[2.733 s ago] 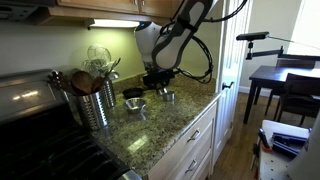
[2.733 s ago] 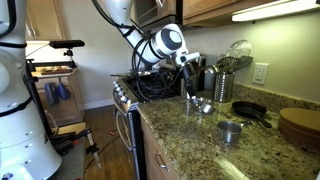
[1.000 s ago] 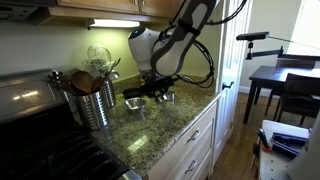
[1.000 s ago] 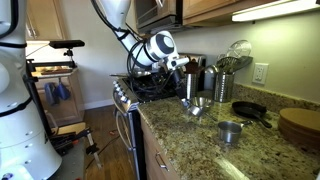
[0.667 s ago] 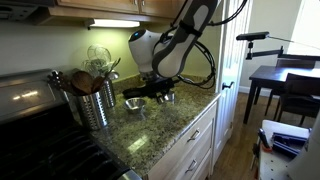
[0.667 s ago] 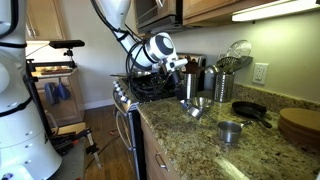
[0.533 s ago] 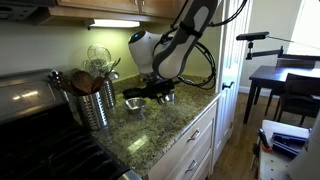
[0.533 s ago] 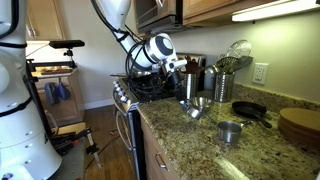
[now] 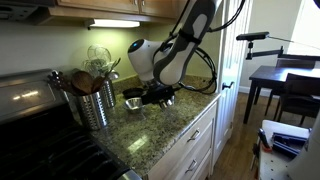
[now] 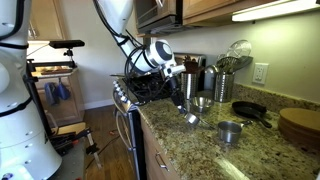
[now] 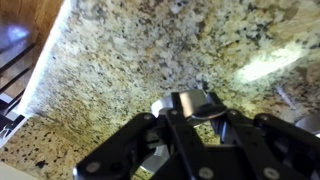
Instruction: Seperate the silver pots.
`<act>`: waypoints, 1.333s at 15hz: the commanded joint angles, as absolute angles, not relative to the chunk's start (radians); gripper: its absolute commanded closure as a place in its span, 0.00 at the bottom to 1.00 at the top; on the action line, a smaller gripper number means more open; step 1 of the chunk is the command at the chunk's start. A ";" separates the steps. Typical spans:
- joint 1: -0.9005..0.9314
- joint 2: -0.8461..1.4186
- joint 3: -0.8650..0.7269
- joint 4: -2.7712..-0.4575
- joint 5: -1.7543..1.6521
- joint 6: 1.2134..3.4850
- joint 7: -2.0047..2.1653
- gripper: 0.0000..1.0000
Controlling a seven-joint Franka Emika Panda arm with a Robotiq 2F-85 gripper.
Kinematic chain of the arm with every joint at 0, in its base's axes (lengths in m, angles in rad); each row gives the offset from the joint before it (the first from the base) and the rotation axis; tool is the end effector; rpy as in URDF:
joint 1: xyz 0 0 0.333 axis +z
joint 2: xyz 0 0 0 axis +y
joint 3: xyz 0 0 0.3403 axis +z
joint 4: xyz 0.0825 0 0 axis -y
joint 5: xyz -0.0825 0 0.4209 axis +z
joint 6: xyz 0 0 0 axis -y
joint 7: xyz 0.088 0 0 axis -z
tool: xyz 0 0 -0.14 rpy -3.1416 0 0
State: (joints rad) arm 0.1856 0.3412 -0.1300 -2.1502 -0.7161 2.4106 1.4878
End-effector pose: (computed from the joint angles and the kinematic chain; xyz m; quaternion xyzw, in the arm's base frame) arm 0.5946 0.0134 0.2010 0.8803 -0.4048 0.1404 0.2038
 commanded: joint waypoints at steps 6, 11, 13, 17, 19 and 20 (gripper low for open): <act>0.193 0.364 -0.126 -2.157 -0.764 2.381 1.591 0.88; 0.183 0.347 -0.137 -2.168 -0.763 2.392 1.631 0.93; 0.180 0.343 -0.143 -2.170 -0.766 2.391 1.647 0.93; 0.168 0.339 -0.154 -2.170 -0.760 2.404 1.667 0.93; 0.162 0.336 -0.160 -2.169 -0.760 2.409 1.677 0.94; 0.159 0.335 -0.162 -2.168 -0.760 2.410 1.681 0.94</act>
